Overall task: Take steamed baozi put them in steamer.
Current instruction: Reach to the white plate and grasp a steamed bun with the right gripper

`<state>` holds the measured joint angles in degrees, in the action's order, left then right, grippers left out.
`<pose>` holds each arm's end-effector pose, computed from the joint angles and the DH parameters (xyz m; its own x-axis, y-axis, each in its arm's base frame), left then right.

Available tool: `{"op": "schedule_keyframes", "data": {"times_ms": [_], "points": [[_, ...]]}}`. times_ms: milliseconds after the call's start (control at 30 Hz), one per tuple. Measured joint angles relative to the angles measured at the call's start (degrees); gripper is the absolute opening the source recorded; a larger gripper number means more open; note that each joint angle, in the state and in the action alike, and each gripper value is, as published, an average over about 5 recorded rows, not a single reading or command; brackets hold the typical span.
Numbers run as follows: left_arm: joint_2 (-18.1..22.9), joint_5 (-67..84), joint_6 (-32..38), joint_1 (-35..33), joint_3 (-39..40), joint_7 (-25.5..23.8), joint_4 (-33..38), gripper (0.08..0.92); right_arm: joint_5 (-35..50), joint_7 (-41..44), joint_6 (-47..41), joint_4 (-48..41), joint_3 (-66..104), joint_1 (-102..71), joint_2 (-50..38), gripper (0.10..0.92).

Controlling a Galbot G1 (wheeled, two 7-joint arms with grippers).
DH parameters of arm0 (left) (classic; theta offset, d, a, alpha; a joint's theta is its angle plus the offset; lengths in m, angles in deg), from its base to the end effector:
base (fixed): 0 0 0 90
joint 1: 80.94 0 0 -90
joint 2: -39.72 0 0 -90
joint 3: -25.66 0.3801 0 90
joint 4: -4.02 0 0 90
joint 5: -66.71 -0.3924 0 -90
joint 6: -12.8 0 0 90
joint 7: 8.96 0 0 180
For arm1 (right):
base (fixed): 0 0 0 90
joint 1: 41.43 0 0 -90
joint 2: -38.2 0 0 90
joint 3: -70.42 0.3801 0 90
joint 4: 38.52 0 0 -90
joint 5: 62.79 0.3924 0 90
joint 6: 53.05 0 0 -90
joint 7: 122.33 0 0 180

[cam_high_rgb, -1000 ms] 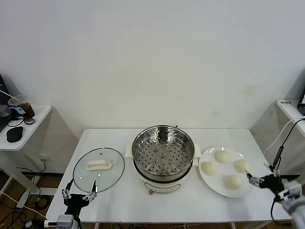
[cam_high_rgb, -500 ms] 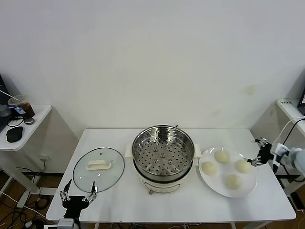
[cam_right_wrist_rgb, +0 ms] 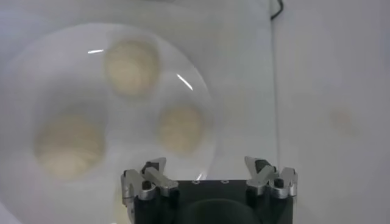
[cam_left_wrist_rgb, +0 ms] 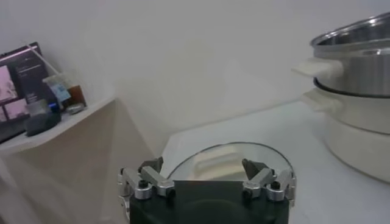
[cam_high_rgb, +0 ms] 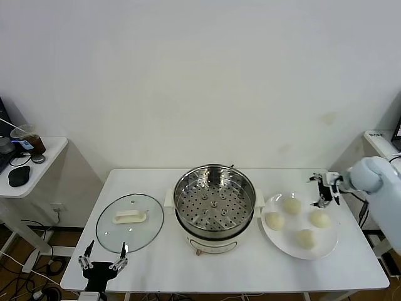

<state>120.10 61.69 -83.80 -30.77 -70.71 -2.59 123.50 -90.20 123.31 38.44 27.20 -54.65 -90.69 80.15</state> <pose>0.1467 0.0686 -0.3542 -0.9580 -0.1517 0.2435 -0.0709 0.9477 0.3113 0.5578 -0.2653 -0.1990 -0.3924 -0.1208 0.9118 -0.9173 -0.0223 -0.3976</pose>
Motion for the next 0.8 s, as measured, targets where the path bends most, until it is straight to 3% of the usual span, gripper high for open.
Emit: {"op": "schedule_keyframes", "data": {"times_ms": [800], "points": [[0.41,-0.81,-1.64,0.05,-0.74,-1.02,0.65,0.823,-9.68,2.08,6.24,-15.93,-4.90,5.84,10.87,0.823]]}}
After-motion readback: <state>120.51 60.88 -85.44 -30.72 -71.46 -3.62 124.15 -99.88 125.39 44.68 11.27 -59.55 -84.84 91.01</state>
